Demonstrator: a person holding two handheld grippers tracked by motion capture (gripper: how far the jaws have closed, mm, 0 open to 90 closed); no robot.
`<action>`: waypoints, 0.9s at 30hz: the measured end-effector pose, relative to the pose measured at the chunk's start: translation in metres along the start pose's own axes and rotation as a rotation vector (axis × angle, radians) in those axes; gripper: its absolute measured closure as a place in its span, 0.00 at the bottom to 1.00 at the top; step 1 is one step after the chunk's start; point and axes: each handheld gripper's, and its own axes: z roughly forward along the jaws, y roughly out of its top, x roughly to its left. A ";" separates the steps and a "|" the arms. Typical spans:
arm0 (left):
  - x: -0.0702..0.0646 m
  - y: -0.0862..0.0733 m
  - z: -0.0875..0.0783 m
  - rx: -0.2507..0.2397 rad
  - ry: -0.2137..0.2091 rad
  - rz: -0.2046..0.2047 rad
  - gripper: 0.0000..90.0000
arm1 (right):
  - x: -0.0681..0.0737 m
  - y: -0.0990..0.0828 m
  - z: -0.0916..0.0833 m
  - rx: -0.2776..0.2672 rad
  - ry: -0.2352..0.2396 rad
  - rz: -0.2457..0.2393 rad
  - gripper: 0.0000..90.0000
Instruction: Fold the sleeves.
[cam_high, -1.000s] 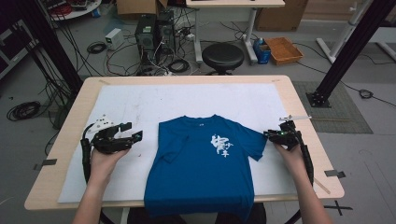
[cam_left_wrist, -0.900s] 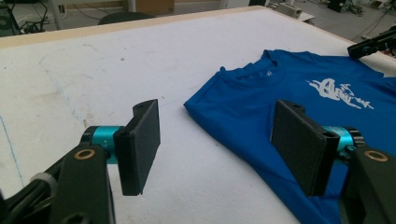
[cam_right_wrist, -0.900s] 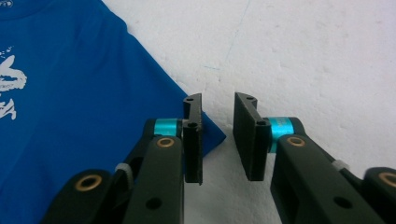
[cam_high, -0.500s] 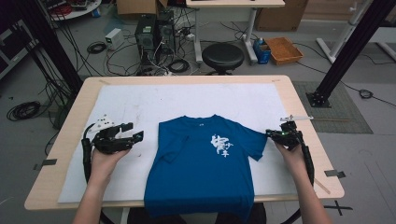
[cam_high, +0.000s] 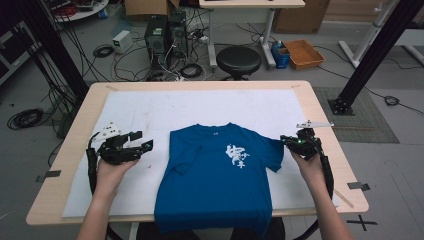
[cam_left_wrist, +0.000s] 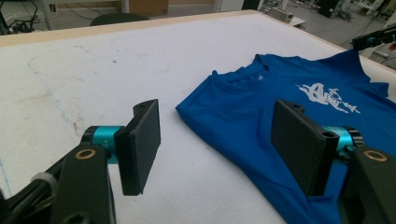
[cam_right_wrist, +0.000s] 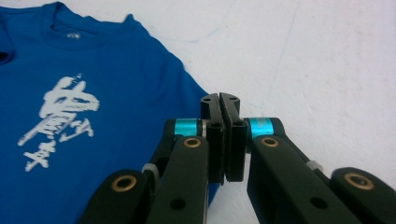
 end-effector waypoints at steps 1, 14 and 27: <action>0.000 0.000 0.000 -0.002 -0.002 -0.001 0.37 | 0.004 0.002 -0.001 -0.002 -0.003 -0.006 1.00; -0.001 0.001 0.001 -0.003 -0.022 0.000 0.37 | 0.074 0.037 0.001 -0.005 0.013 -0.140 1.00; -0.001 0.001 0.004 0.011 -0.037 0.000 0.37 | 0.129 0.051 0.036 0.041 0.022 -0.206 0.99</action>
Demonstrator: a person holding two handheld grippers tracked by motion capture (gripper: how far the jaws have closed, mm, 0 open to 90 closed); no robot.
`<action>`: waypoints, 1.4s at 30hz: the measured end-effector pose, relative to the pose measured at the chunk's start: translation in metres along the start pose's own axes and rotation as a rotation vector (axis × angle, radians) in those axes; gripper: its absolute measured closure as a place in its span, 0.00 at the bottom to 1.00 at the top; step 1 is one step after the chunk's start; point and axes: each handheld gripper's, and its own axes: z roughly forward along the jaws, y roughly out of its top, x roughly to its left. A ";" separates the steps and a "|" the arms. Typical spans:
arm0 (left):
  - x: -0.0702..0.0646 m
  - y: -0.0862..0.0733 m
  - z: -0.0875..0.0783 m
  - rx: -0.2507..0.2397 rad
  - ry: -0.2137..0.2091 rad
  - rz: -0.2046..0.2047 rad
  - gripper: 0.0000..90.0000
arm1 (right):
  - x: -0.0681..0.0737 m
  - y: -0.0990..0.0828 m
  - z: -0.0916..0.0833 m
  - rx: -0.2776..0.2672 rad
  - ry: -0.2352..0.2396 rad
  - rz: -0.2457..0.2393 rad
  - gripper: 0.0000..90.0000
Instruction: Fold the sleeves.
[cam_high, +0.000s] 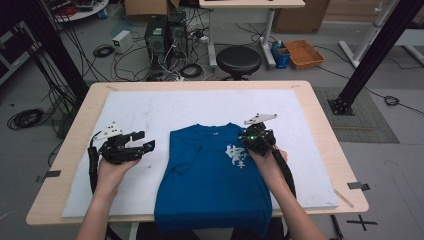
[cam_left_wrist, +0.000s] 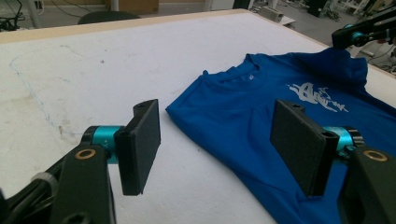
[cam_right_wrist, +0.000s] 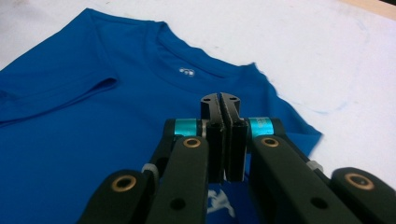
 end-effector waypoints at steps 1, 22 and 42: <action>-0.001 0.000 0.001 0.001 -0.002 -0.003 0.37 | 0.003 0.001 0.003 0.004 0.002 -0.005 0.99; -0.006 -0.001 0.007 0.012 -0.018 0.007 0.37 | -0.049 -0.066 -0.031 -0.076 0.049 0.151 0.74; -0.009 0.001 0.009 0.016 -0.030 0.018 0.37 | -0.016 -0.072 -0.030 -0.034 0.123 0.019 0.99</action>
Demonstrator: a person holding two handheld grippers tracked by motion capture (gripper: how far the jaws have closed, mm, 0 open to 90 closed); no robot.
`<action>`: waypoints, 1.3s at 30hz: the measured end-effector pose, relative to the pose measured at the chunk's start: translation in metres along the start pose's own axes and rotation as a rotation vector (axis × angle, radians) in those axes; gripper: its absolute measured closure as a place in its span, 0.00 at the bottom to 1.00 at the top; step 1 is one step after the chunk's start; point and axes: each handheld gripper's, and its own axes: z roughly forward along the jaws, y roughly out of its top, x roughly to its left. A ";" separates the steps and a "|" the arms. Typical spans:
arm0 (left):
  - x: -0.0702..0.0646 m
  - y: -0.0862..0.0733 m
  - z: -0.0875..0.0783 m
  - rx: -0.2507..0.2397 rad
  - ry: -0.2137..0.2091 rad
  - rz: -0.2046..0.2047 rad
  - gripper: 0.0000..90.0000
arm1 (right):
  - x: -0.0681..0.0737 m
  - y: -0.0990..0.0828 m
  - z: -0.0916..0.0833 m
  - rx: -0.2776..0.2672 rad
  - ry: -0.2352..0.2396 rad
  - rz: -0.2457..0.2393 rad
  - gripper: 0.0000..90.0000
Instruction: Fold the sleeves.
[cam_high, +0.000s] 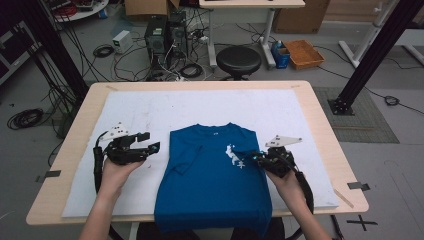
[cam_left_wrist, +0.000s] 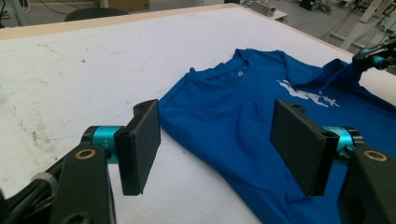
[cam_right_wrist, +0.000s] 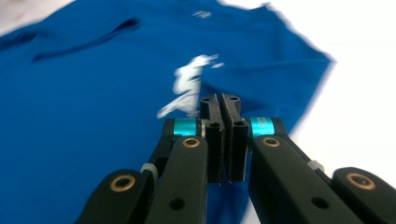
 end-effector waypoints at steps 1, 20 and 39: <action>0.000 0.000 0.000 0.000 0.000 0.000 0.37 | 0.005 -0.001 0.002 0.011 0.001 -0.034 0.97; -0.003 0.001 0.001 -0.019 -0.009 -0.006 0.37 | 0.012 -0.010 -0.010 -0.036 -0.052 -0.117 0.81; -0.004 0.001 0.003 -0.010 -0.007 -0.012 0.37 | 0.034 -0.017 0.000 0.039 -0.102 -0.211 0.84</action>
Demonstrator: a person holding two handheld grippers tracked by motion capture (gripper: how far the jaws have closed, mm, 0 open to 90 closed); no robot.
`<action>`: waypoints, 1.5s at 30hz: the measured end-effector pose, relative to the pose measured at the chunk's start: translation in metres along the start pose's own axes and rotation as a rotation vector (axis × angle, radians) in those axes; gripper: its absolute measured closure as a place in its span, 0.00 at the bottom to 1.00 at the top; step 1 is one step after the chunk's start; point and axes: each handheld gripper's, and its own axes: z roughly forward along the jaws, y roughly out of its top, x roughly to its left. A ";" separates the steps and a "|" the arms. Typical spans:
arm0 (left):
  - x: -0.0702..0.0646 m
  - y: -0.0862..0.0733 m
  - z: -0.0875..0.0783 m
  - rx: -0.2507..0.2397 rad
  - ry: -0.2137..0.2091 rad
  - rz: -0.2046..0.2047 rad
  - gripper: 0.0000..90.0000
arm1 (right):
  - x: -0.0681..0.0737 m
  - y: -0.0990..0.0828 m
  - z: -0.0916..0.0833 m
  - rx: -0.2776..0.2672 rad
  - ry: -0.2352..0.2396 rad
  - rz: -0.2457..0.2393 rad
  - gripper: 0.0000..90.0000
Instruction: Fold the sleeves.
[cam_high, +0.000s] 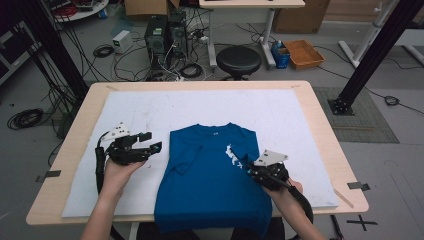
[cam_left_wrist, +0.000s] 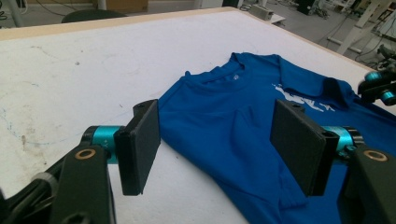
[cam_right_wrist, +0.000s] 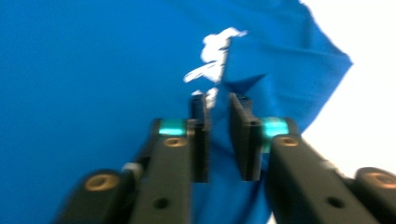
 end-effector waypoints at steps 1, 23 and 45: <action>0.000 0.000 0.000 0.000 0.000 0.000 0.37 | -0.002 0.001 0.001 -0.012 -0.019 0.011 0.80; -0.001 -0.001 0.002 0.002 -0.003 -0.003 0.37 | 0.007 -0.010 0.005 0.070 -0.008 -0.023 1.00; -0.004 0.001 0.001 -0.099 0.001 0.051 0.37 | -0.065 0.022 -0.012 -0.175 -0.009 0.208 0.54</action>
